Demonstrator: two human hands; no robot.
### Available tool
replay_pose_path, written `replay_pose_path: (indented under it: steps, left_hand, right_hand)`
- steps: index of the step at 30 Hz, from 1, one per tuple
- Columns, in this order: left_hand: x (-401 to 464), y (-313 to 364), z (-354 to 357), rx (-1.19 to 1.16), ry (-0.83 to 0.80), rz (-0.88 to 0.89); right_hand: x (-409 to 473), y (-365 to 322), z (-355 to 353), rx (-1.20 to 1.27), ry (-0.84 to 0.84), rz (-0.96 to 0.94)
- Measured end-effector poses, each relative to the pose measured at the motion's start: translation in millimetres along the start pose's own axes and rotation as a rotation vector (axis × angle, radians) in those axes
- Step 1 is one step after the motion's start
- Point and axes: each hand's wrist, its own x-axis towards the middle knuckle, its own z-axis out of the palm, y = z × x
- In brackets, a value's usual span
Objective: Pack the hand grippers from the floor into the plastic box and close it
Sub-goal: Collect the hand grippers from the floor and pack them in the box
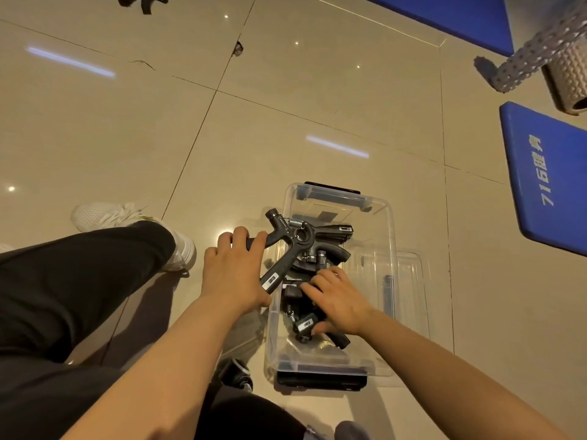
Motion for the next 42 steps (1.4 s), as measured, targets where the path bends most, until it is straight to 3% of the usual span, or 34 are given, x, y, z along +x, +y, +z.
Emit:
replay_pose_path:
  steps: [4,12,16,29,34,42]
  left_hand:
    - [1,-3,1,-0.008,-0.009,-0.007]
    - [-2,-1,0,0.009,-0.007,-0.006]
    - [-2,-1,0,-0.007,-0.012,-0.007]
    - [-2,-1,-3,-0.012,0.011,-0.001]
    - [-3,0,-3,-0.015,-0.003,-0.004]
    - [-6,-1,-3,-0.005,-0.013,-0.001]
  right_hand:
    - [-3,11,-3,0.128,0.167,0.335]
    - [33,-2,11,0.447,-0.007,0.615]
    - [37,4,9,0.506,-0.083,0.573]
    - [38,0,5,0.492,-0.053,0.527]
    - [44,0,1,0.5,-0.117,0.55]
    - [42,-4,1,0.58,-0.057,0.556]
